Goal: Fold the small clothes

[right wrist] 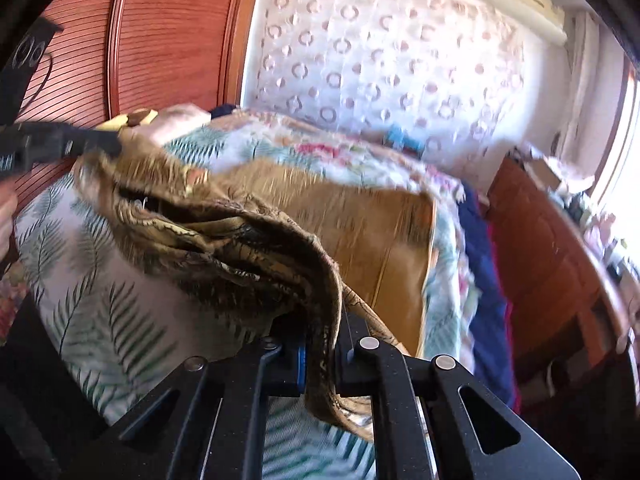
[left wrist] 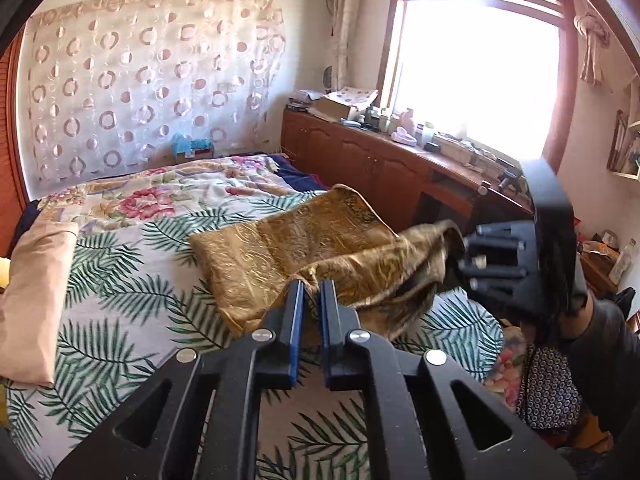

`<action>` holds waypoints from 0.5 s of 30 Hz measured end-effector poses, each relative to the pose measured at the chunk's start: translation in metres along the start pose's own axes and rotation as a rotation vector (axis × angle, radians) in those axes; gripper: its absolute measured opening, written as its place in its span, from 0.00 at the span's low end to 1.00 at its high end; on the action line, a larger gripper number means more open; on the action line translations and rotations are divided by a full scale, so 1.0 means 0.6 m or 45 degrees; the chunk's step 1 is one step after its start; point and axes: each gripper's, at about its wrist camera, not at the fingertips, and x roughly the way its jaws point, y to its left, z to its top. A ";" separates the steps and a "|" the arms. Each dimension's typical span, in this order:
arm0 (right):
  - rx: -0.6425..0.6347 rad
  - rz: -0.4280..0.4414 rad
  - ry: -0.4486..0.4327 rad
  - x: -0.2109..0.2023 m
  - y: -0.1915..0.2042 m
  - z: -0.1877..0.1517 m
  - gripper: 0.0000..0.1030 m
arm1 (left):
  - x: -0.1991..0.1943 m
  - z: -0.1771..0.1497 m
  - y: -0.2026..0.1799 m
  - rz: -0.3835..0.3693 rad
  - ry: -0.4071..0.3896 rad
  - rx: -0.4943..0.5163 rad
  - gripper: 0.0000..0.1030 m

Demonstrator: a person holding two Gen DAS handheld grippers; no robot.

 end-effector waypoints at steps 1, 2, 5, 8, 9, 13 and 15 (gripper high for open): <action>-0.014 -0.006 -0.010 0.007 -0.001 0.015 0.08 | 0.001 0.003 0.005 0.008 -0.004 -0.003 0.15; -0.030 -0.011 -0.017 0.015 -0.001 0.030 0.08 | 0.001 0.008 0.012 0.021 -0.013 -0.006 0.17; -0.073 -0.016 -0.024 0.049 -0.004 0.078 0.08 | -0.002 0.022 0.034 0.048 -0.055 -0.015 0.37; -0.107 -0.011 -0.012 0.097 -0.009 0.105 0.08 | 0.006 0.036 0.067 0.091 -0.078 -0.027 0.40; -0.115 -0.013 -0.004 0.116 -0.011 0.106 0.08 | 0.010 0.039 0.075 0.100 -0.076 -0.031 0.40; -0.122 -0.003 0.028 0.190 -0.025 0.127 0.09 | 0.035 0.048 0.113 0.138 -0.065 -0.041 0.40; -0.127 0.001 0.042 0.219 -0.036 0.138 0.09 | 0.054 0.048 0.129 0.150 -0.049 -0.047 0.40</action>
